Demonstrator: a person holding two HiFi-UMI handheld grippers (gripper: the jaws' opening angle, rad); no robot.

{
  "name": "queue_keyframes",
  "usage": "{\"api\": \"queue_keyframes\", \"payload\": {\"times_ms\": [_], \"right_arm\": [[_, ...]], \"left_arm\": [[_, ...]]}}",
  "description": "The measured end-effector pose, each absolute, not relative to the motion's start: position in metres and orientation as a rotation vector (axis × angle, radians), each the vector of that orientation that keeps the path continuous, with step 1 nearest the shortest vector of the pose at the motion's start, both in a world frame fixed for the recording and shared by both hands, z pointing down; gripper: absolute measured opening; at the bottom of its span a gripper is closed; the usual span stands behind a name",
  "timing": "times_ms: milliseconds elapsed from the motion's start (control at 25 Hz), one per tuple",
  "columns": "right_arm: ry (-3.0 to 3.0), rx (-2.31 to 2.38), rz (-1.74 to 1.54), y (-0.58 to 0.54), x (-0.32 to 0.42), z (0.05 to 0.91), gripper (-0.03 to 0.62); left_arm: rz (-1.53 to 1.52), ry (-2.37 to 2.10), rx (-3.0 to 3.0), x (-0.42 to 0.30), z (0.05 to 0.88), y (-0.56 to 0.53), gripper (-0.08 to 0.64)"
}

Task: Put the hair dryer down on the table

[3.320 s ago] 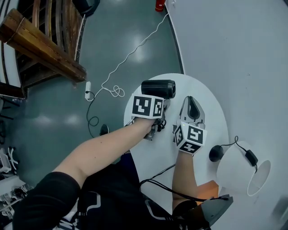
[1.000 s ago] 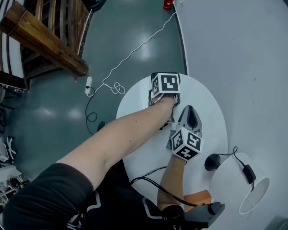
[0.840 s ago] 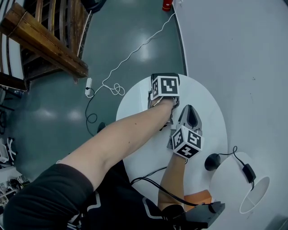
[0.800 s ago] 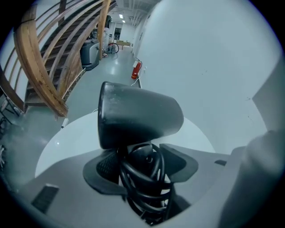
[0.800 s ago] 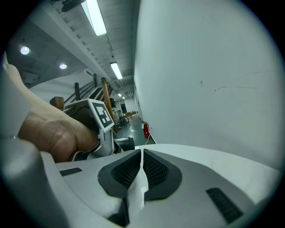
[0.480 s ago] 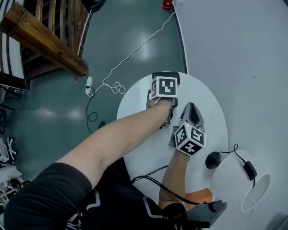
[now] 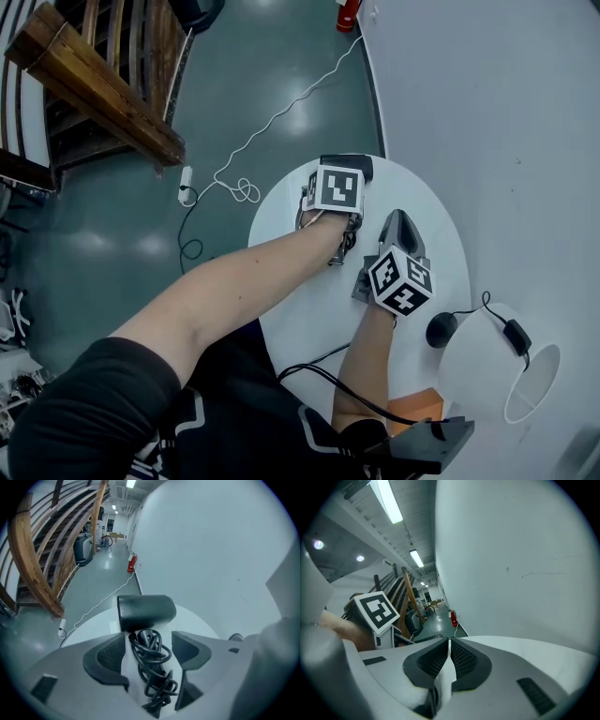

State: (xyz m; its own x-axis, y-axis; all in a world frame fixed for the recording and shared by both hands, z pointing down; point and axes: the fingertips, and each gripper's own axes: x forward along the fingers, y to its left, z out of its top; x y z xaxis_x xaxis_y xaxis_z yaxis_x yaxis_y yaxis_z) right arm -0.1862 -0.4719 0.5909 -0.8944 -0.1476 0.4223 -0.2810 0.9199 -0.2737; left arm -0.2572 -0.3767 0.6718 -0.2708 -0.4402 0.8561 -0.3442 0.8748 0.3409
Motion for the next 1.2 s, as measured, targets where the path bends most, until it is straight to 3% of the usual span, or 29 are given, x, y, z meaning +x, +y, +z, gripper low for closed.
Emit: {"api": "queue_keyframes", "payload": {"times_ms": [400,920,1200], "right_arm": [[-2.736,0.326,0.419,-0.471,-0.179,0.560,0.029],[-2.807,0.432,0.281,-0.448,-0.118,0.490,0.029],[-2.802,0.640,0.263,-0.440,-0.078,0.455,0.029]], "left_arm": [[-0.092,-2.060,0.857,-0.256,0.601,-0.378,0.297],[-0.038,-2.167,1.408,-0.214,0.512,-0.362,0.044],[0.059,-2.093,1.864,-0.163,0.449,-0.372,0.006]]}}
